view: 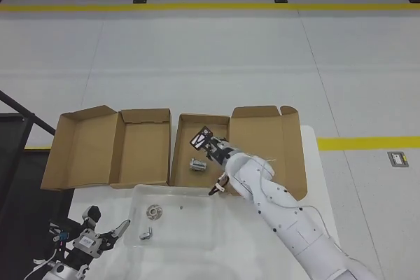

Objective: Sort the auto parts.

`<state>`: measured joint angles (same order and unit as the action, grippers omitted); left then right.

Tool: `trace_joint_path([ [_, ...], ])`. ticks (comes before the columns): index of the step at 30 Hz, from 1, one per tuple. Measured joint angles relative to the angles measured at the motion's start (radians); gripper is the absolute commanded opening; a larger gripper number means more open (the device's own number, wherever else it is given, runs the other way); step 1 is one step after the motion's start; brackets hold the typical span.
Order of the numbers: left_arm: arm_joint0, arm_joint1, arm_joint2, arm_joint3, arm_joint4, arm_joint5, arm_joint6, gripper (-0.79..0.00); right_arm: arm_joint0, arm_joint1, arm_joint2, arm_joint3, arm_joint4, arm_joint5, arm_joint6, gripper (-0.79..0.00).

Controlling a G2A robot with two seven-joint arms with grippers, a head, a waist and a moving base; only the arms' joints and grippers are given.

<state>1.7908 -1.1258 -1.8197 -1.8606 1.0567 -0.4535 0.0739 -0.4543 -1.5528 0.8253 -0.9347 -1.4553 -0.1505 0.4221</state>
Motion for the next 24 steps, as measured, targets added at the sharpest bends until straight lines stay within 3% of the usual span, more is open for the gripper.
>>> trace_joint_path([
  [4,0.0,0.0,0.0,0.0,0.0,0.0,0.0,0.0,0.097,-0.047,-0.044,0.199,0.058,-0.02,0.072,-0.785],
  [12,0.0,0.0,0.0,0.0,0.0,0.0,0.0,0.0,0.176,-0.12,-0.108,0.412,0.102,-0.033,0.116,-0.785],
  [13,0.0,0.0,0.0,0.0,0.0,0.0,0.0,0.0,0.183,-0.129,-0.113,0.433,0.106,-0.033,0.115,-0.745],
  [15,0.0,0.0,0.0,0.0,0.0,0.0,0.0,0.0,0.193,-0.14,-0.118,0.462,0.11,-0.033,0.108,-0.502],
  [17,0.0,0.0,0.0,0.0,0.0,0.0,0.0,0.0,0.202,-0.151,-0.123,0.488,0.112,-0.031,0.099,-0.413],
  [24,0.0,0.0,0.0,0.0,0.0,0.0,0.0,0.0,0.216,-0.174,-0.13,0.538,0.108,-0.014,0.054,-0.422],
])
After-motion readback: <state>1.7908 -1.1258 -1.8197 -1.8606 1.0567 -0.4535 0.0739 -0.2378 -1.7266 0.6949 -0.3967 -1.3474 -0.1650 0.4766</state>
